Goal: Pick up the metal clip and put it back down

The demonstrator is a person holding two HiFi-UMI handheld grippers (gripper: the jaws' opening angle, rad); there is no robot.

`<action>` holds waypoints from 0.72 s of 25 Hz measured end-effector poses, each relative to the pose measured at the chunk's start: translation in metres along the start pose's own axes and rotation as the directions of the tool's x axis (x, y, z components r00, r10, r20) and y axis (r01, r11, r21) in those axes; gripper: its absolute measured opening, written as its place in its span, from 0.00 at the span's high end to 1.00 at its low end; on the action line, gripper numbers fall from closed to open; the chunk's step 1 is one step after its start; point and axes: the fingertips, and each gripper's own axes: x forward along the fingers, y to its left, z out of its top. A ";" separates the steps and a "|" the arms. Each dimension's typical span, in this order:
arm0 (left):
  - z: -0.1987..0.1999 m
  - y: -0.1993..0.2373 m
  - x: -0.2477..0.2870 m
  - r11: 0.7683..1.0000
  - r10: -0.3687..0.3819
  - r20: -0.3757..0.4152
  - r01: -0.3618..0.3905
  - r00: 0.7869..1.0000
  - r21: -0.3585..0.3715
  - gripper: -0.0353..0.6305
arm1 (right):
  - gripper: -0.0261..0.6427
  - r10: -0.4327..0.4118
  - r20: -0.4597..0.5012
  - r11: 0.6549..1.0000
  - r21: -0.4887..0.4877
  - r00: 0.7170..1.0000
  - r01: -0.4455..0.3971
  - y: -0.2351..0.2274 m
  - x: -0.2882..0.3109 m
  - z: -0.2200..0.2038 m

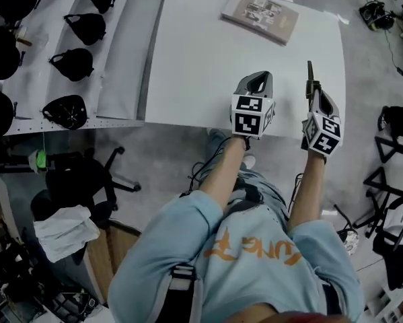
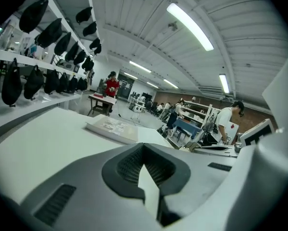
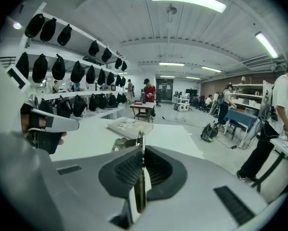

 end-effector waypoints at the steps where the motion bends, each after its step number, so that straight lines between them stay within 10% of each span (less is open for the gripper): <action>1: 0.004 0.011 -0.004 1.000 0.019 0.011 -0.019 1.000 -0.008 0.93 | 0.92 0.020 0.004 1.000 -0.006 1.000 -0.020 0.010 0.006 0.005; 18: 0.066 0.190 -0.055 0.957 0.274 0.119 -0.260 0.954 -0.126 0.93 | 0.92 0.273 0.025 0.957 -0.105 0.962 -0.269 0.178 0.109 0.081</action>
